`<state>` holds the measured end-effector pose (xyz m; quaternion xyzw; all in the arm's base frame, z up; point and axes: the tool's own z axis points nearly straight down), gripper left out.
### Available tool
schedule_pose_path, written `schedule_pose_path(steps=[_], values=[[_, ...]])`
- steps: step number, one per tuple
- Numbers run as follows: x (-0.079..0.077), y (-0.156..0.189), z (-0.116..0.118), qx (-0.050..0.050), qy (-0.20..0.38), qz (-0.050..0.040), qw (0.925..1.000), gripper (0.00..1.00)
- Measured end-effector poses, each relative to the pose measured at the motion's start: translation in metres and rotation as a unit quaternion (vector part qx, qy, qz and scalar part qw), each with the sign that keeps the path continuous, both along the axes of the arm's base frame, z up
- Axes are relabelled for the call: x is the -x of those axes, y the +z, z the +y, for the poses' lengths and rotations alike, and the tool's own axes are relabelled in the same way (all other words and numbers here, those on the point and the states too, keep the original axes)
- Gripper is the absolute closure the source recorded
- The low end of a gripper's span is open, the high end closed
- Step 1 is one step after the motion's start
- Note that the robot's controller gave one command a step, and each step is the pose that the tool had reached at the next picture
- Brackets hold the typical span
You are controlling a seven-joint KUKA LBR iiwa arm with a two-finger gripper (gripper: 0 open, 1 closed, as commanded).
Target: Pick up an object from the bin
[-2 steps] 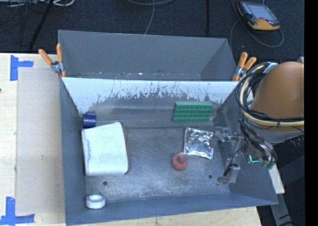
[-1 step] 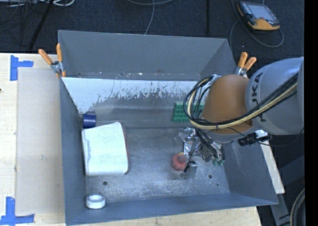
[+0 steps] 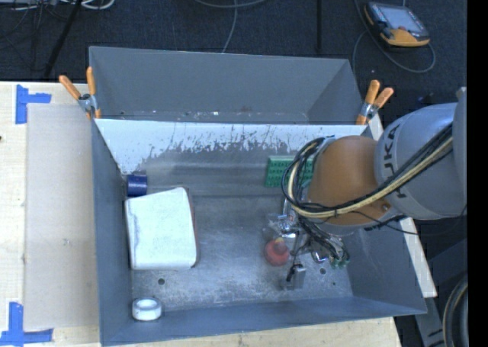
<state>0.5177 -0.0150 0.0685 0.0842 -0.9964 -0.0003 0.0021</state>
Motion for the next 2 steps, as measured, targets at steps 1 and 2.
schedule_pose_path(steps=[1, 2], values=[[-0.001, 0.001, 0.000, 0.000, 0.001, -0.0012, 1.0000, 1.00], [0.013, 0.160, 0.010, 0.000, 0.012, -0.0059, 0.9999, 1.00]])
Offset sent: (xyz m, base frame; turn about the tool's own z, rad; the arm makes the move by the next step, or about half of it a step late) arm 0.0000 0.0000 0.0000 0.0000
